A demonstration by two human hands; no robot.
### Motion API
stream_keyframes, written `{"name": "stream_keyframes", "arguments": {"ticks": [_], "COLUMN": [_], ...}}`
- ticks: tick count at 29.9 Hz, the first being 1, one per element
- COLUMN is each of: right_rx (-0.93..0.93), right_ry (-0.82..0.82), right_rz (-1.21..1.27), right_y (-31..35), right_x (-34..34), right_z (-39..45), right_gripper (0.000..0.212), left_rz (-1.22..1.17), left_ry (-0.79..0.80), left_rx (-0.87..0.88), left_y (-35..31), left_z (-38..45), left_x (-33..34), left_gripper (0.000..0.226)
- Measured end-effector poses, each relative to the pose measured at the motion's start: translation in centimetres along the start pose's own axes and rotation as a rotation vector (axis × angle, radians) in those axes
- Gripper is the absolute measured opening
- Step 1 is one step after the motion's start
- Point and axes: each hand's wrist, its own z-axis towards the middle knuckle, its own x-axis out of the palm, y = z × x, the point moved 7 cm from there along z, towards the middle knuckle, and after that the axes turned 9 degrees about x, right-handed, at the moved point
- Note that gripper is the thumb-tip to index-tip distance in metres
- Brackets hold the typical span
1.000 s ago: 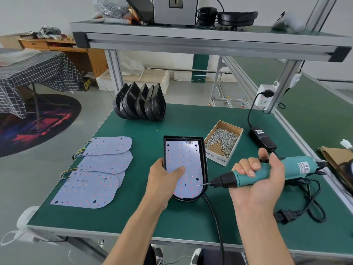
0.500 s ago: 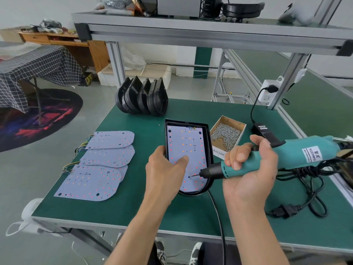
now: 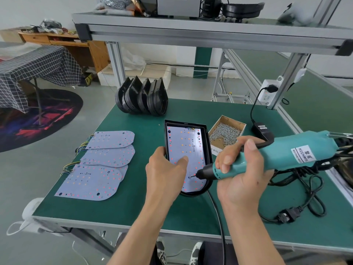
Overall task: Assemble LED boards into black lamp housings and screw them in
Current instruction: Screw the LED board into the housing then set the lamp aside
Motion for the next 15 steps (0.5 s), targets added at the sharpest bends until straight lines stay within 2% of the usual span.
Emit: {"name": "stream_keyframes", "arguments": {"ticks": [5, 15], "right_rx": [-0.036, -0.045], "right_ry": [0.053, 0.073], "right_rz": [-0.085, -0.124], "right_y": [-0.24, -0.80], "right_x": [0.68, 0.96], "right_z": [-0.44, -0.74], "right_gripper": [0.005, 0.009], "left_rz": [0.015, 0.018], "left_ry": [-0.013, -0.043], "left_rx": [-0.005, -0.029], "left_y": [0.13, 0.61], "left_z": [-0.05, -0.14], "left_x": [0.01, -0.05], "left_gripper": [0.014, 0.014]}}
